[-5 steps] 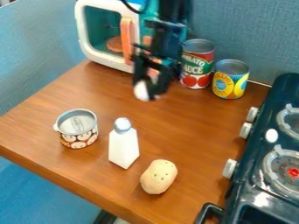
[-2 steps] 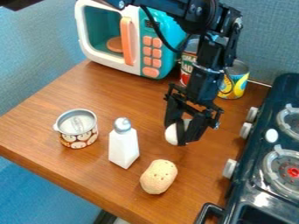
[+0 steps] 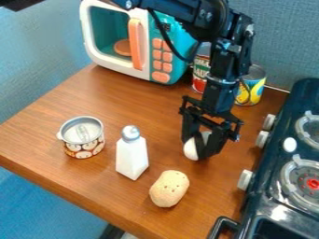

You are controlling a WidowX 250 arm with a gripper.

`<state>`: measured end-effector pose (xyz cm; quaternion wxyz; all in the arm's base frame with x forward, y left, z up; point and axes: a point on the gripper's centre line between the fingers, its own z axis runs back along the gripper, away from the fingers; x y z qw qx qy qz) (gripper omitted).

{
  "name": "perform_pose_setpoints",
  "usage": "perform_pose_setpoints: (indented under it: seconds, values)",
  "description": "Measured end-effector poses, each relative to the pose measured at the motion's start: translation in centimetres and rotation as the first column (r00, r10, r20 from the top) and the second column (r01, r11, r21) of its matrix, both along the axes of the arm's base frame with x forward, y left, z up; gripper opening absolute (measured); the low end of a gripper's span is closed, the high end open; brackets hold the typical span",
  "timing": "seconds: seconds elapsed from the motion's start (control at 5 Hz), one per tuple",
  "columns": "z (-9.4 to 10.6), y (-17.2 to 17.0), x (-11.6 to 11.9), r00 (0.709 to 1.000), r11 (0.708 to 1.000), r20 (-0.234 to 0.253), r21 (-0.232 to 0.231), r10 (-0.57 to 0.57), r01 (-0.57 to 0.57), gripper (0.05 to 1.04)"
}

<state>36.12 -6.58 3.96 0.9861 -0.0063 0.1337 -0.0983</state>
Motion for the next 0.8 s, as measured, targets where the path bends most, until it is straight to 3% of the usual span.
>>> perform_pose_setpoints:
  seconds: [0.4, 0.6, 0.8]
  values:
    - [0.2, -0.8, 1.1, 0.986, 0.983, 0.029, -0.089, 0.164, -0.161, 0.764]
    - [-1.3, -1.1, 1.4, 0.944, 0.942, -0.051, -0.057, 0.327, -0.330, 1.006]
    - [-1.6, -0.1, 1.6, 0.914, 0.913, -0.052, -0.057, 0.402, -0.404, 1.011]
